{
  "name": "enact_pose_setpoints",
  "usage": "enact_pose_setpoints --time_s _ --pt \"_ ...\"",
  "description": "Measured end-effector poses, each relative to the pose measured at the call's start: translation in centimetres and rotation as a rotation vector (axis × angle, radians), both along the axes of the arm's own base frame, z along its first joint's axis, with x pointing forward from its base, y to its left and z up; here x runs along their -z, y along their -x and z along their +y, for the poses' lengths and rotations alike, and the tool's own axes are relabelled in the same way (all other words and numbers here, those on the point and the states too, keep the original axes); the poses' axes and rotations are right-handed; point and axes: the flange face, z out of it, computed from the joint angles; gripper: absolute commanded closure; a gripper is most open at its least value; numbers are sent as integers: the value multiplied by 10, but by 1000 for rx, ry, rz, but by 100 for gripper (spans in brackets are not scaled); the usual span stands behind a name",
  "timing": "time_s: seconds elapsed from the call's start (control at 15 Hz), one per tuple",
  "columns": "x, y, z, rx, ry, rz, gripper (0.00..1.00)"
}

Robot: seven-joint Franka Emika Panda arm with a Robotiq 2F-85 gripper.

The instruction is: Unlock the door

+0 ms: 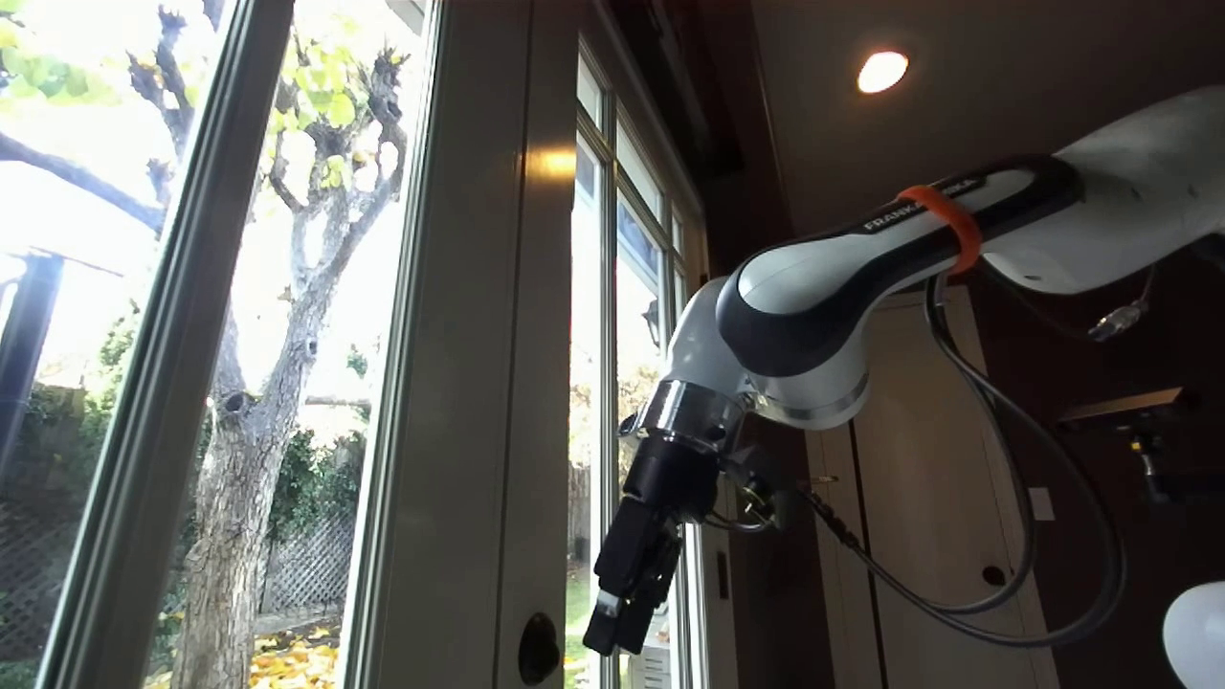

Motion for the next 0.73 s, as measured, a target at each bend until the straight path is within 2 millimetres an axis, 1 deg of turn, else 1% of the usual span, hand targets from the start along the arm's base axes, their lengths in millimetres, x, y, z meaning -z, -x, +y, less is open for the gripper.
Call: enact_pose_setpoints --time_s 0.2,0.4,0.53,0.6,0.73 --pt "-27 18 4 7 182 -38 0" --pt "-67 37 -2 19 329 -130 0" --pt "-94 48 -10 31 385 -217 0" --pt "-104 53 -14 35 392 -251 0" --pt "-114 60 -19 36 394 -283 0"
